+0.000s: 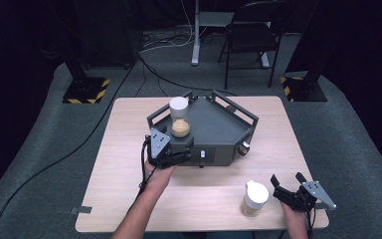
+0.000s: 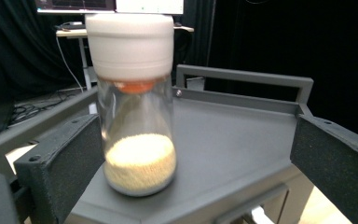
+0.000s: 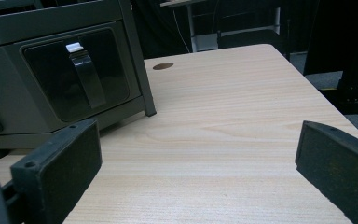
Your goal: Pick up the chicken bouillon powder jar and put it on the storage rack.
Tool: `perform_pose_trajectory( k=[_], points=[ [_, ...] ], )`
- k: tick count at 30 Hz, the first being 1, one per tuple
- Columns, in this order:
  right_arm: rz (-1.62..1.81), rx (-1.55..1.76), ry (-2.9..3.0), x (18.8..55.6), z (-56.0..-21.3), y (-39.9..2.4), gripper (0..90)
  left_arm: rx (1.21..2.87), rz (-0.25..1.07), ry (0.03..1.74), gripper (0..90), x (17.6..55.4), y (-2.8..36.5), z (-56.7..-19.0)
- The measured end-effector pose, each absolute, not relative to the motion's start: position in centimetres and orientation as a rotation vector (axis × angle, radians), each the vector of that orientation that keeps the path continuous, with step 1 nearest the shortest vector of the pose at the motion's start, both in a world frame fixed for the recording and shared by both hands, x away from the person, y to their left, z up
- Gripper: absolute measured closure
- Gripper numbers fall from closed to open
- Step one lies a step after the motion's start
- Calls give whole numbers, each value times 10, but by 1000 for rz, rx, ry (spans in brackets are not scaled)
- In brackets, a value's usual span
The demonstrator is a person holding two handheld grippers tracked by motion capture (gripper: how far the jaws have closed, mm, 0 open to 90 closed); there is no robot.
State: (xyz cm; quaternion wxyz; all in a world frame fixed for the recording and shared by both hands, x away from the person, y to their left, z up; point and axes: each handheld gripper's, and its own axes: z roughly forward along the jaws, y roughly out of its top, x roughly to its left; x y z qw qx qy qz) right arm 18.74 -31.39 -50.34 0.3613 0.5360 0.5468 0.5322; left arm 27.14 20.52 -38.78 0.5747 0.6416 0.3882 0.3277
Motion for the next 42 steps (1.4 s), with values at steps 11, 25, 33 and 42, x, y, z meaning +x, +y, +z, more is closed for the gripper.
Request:
perform_pose_trajectory(
  k=[11,25,33,42],
  points=[
    [1372,1383,1412,188,-503,-314,0,1522,754,904,20,262,207,-404],
    [1371,1385,1414,188,-503,-314,0,1558,758,878,24,249,207,-424],
    [1373,1385,1412,188,-503,-314,0,1572,752,872,23,245,208,-433],
    [1375,1387,1410,188,-503,-315,0,1578,729,880,23,239,211,-446]
  ],
)
